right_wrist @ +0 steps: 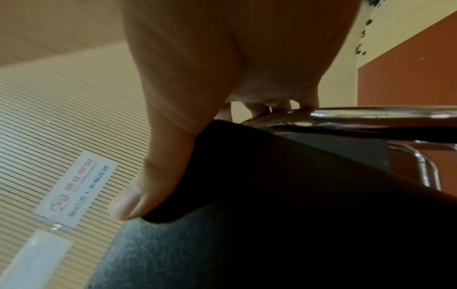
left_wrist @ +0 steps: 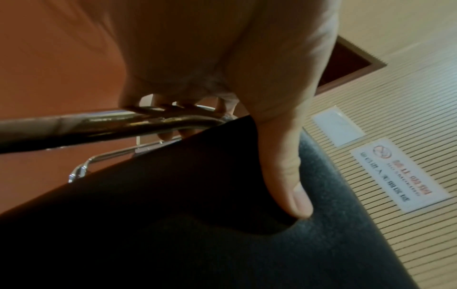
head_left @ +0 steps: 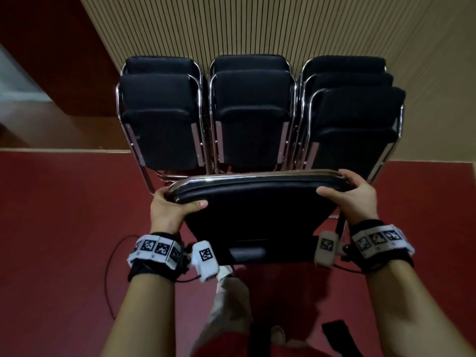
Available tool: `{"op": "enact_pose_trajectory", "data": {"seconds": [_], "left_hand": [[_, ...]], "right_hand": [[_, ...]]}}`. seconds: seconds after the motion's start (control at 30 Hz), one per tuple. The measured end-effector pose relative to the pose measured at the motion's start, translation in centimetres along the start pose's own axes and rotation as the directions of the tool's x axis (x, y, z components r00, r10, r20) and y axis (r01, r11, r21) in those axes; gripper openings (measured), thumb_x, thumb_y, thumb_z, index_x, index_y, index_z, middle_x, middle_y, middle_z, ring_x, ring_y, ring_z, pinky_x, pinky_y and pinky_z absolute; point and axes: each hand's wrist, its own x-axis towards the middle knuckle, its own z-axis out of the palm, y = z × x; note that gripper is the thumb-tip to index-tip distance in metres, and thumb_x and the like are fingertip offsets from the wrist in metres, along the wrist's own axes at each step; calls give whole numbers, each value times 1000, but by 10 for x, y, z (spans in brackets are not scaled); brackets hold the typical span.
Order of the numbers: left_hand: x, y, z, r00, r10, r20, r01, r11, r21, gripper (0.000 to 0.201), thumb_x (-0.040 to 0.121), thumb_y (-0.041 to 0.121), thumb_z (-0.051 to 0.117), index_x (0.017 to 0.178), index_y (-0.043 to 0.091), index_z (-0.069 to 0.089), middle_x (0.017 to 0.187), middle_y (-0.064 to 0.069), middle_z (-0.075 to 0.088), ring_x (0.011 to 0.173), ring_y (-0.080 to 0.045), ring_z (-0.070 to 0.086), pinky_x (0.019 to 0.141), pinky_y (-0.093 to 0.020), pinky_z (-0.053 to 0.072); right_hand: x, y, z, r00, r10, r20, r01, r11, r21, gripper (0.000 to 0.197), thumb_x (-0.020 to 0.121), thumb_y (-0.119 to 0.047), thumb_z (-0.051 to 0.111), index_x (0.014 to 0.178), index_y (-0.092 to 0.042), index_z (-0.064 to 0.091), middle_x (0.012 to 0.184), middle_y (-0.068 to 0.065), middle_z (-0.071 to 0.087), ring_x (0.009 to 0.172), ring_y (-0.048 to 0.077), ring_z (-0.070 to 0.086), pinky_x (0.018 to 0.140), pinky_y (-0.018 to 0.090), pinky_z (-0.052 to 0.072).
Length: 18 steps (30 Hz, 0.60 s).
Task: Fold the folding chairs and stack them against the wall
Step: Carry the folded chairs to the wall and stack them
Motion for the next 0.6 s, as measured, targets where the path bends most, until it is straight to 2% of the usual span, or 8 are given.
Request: {"op": "enact_pose_trajectory", "data": {"seconds": [0.17,0.33,0.4,0.5,0.6], "left_hand": [[97,13,36,999,-44,23,46,996,-73,95,35,18,100,119,9,57,110,-1,70,96,-12,69,84,-25,54],[166,21,63,994,-81,71,84,995,-45,83,46,6,98,117,12,55,107,3,68,92,-4,66,75,-15,51],[188,21,77,992,-94,84,96,995,-24,81,50,3,97,118,12,53,106,5,67,90,-1,64,72,-10,49],[215,21,98,989,-109,105,110,994,-2,78,54,-2,94,118,11,51,103,7,65,88,0,63,67,-6,49],[240,18,121,985,-126,120,123,992,38,78,55,-1,94,118,11,50,104,7,64,89,-1,62,68,-8,49]], "right_hand": [[79,-18,56,1000,23,-15,-23,999,-24,59,68,-5,88,121,-8,63,101,1,64,77,-7,55,58,0,44],[133,-25,91,997,69,-23,-70,994,-79,50,68,-2,87,106,-22,61,84,-15,60,73,-7,54,55,2,43],[156,-20,100,996,85,-24,-87,990,-107,53,66,-5,88,109,-23,62,86,-14,61,78,-2,57,62,6,43],[187,-9,110,993,117,-26,-120,982,-143,57,64,-11,90,113,-23,64,92,-9,63,91,11,60,75,20,45],[219,5,116,987,157,-25,-159,973,-165,63,63,-13,92,119,-18,65,97,-7,65,95,13,61,74,18,45]]}}
